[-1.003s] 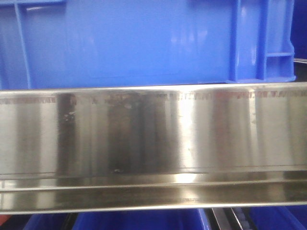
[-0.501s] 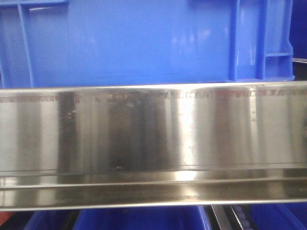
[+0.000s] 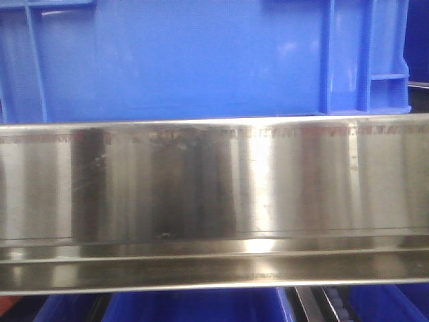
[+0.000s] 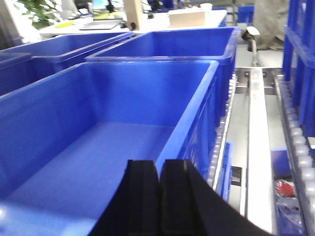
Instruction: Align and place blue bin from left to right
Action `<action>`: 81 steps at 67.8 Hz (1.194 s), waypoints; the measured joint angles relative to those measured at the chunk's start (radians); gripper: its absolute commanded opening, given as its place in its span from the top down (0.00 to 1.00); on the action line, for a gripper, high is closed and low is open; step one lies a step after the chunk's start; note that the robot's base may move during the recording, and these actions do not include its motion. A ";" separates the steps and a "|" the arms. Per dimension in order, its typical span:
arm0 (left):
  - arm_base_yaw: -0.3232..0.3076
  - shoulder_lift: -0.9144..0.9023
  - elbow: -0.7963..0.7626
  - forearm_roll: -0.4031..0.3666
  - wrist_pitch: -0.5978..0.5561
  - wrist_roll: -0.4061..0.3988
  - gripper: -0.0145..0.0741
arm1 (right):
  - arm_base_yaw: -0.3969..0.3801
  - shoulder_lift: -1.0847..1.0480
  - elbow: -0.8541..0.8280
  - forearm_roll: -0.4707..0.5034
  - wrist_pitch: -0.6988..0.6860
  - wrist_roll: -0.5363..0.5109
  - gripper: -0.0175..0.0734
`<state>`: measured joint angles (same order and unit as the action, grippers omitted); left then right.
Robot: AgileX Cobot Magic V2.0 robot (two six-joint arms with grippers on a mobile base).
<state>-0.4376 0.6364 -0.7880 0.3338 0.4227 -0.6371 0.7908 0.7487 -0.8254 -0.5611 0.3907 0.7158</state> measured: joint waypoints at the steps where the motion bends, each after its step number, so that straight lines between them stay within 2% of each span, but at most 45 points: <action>1: 0.000 -0.010 0.010 0.000 -0.004 0.003 0.96 | 0.000 -0.009 0.009 0.000 -0.005 0.000 0.99; 25: 0.000 -0.120 0.130 0.000 -0.043 0.051 0.96 | 0.000 -0.169 0.148 -0.014 -0.041 -0.002 0.99; 45: 0.000 -0.141 0.131 0.000 -0.062 0.058 0.96 | 0.000 -0.189 0.149 -0.014 -0.092 -0.002 0.99; 81: 0.000 -0.141 0.131 0.002 -0.062 0.059 0.96 | 0.000 -0.189 0.149 -0.023 -0.100 -0.002 0.99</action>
<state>-0.4376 0.4954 -0.6565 0.3361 0.3606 -0.5778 0.7908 0.5594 -0.6763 -0.5846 0.2908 0.7140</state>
